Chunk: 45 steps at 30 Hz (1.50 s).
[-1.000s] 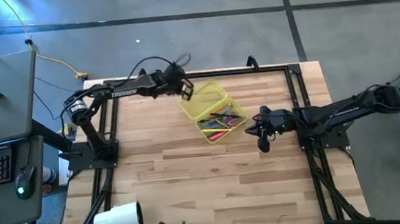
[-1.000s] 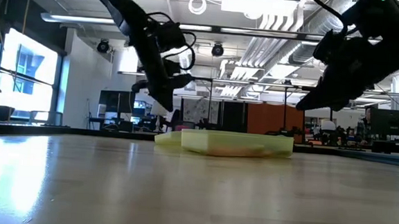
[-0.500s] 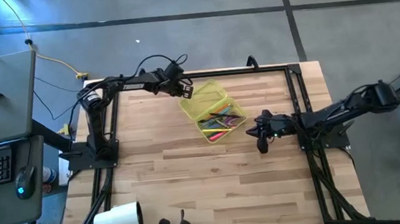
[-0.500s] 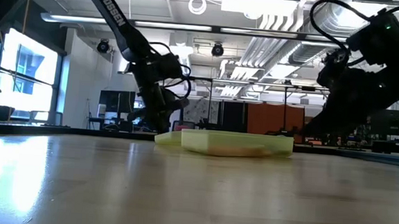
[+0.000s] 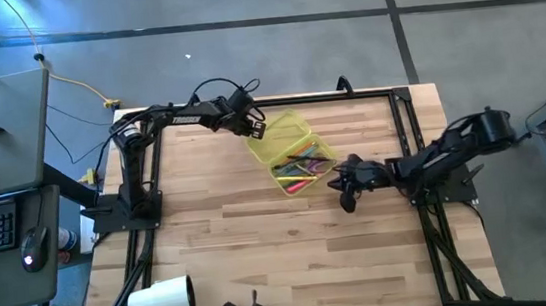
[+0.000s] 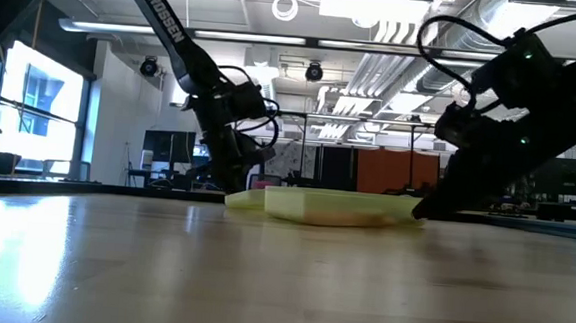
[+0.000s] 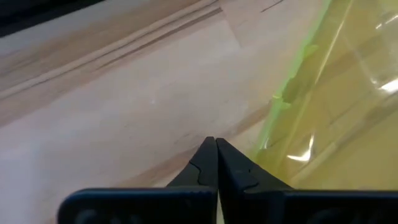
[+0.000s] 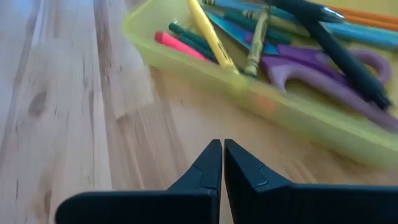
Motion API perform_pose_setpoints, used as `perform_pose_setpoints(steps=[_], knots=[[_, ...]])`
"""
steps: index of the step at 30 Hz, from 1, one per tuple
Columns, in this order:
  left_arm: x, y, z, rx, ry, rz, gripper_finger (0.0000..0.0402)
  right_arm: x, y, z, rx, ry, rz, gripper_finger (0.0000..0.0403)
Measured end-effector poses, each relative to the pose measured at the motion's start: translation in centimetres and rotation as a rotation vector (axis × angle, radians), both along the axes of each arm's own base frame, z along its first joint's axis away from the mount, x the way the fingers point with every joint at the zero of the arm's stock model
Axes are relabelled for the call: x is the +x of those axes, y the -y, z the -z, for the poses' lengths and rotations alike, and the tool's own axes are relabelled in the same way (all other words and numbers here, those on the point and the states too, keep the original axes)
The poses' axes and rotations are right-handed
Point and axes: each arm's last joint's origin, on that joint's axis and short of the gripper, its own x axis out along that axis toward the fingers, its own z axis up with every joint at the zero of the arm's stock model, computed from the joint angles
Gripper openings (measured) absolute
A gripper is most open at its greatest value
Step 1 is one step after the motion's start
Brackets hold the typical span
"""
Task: Pick & place school supplies into a supply box
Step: Close the supply box
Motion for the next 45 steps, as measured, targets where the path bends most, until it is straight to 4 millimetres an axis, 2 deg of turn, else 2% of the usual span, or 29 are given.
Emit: perform_pose_setpoints(steps=[5,10,12,18,23,26,32,39,41,45], knots=[[0.6,0.6,0.4,-0.006,-0.008,0.025,0.0049,1.6,0.0,0.4,-0.016,-0.042,-0.010,0.0000],[1.2,0.9,-0.1,-0.010,0.009,0.081,0.0014,2.6,0.1,1.2,-0.028,-0.080,0.015,0.0000],[1.8,1.0,-0.4,-0.042,0.048,0.138,0.0013,2.7,0.1,1.4,-0.034,-0.091,0.023,0.0000],[3.5,1.6,-2.3,-0.085,0.166,0.287,0.0047,2.7,0.1,1.2,-0.034,-0.087,0.028,0.0000],[4.5,1.5,-4.0,-0.035,0.182,0.301,0.0016,2.8,-0.1,1.1,0.081,-0.070,-0.006,0.0000],[4.6,1.4,-4.3,-0.024,0.178,0.297,0.0014,2.8,-0.3,1.0,0.131,-0.066,-0.035,0.0000],[4.3,1.5,-4.2,-0.026,0.128,0.306,0.0055,2.6,-0.7,0.7,0.209,-0.074,-0.120,0.0000],[3.7,1.8,-3.6,-0.016,0.015,0.302,0.0013,2.4,-1.0,-0.1,0.280,-0.066,-0.191,0.0000],[3.6,1.7,-3.6,0.000,0.006,0.295,0.0013,2.3,-1.1,-0.2,0.300,-0.070,-0.218,0.0000],[3.5,1.7,-3.5,0.024,-0.026,0.308,0.0047,1.9,-1.2,-0.1,0.333,-0.116,-0.235,0.0000]])
